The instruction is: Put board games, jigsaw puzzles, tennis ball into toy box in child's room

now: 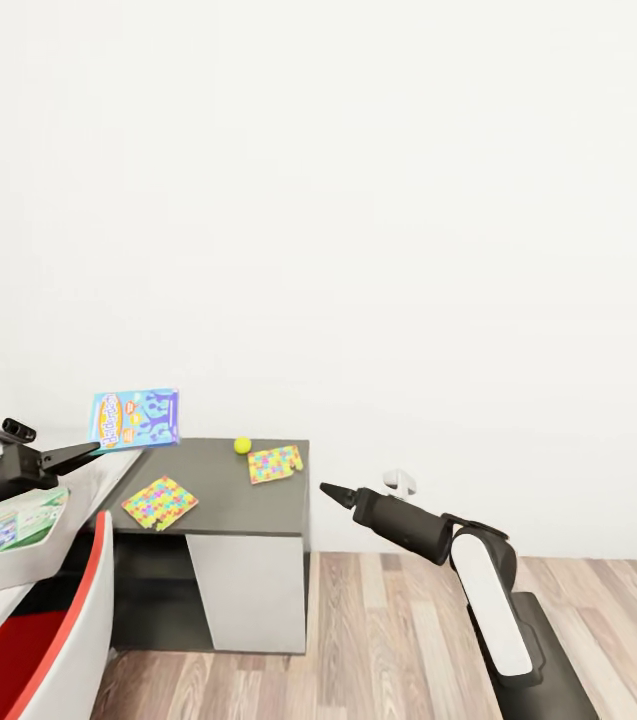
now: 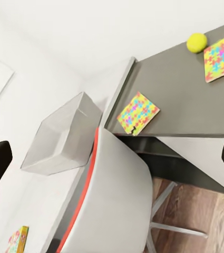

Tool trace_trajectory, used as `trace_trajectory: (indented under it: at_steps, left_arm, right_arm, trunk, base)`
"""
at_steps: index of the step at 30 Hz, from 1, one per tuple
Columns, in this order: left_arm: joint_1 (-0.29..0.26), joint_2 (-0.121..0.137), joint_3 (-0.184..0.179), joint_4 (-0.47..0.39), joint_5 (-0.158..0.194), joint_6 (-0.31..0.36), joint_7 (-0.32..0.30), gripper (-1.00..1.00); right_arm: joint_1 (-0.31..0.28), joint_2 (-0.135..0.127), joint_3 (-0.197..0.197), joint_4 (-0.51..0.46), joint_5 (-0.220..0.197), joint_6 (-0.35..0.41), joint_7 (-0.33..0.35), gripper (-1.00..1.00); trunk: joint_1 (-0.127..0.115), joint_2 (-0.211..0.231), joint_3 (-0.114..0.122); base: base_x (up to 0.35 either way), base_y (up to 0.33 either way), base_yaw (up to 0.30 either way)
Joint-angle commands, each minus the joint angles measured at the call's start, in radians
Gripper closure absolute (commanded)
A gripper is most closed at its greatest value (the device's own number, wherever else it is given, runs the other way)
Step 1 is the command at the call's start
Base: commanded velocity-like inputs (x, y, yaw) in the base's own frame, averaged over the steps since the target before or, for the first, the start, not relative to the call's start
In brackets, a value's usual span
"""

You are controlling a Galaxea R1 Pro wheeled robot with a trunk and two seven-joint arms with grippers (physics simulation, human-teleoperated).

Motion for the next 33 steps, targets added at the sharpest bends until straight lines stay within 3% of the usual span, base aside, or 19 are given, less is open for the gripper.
trace_trajectory:
  at_steps: [1, 21, 33]
  left_arm:
    - [-0.001, 0.0, 0.0, 0.0, 0.001, 0.01, -0.004, 1.0]
    - [-0.001, -0.001, 0.0, 0.0, 0.001, 0.008, -0.004, 1.0]
    - [-0.001, -0.005, 0.0, 0.0, 0.002, 0.006, -0.004, 1.0]
  right_arm:
    - [-0.001, 0.001, -0.001, 0.0, 0.008, 0.004, 0.008, -1.0]
    - [-0.001, 0.001, 0.001, 0.0, 0.008, 0.008, 0.012, -1.0]
    - [-0.001, 0.0, 0.002, 0.0, 0.008, 0.01, 0.012, -1.0]
  trunk:
    - [0.001, -0.002, -0.002]
    - [0.001, -0.002, -0.002]
    - [0.001, -0.002, -0.002]
  base:
    - [0.327, -0.001, 0.281]
    - [0.287, 0.118, 0.282]
    - [0.3, -0.015, 0.269]
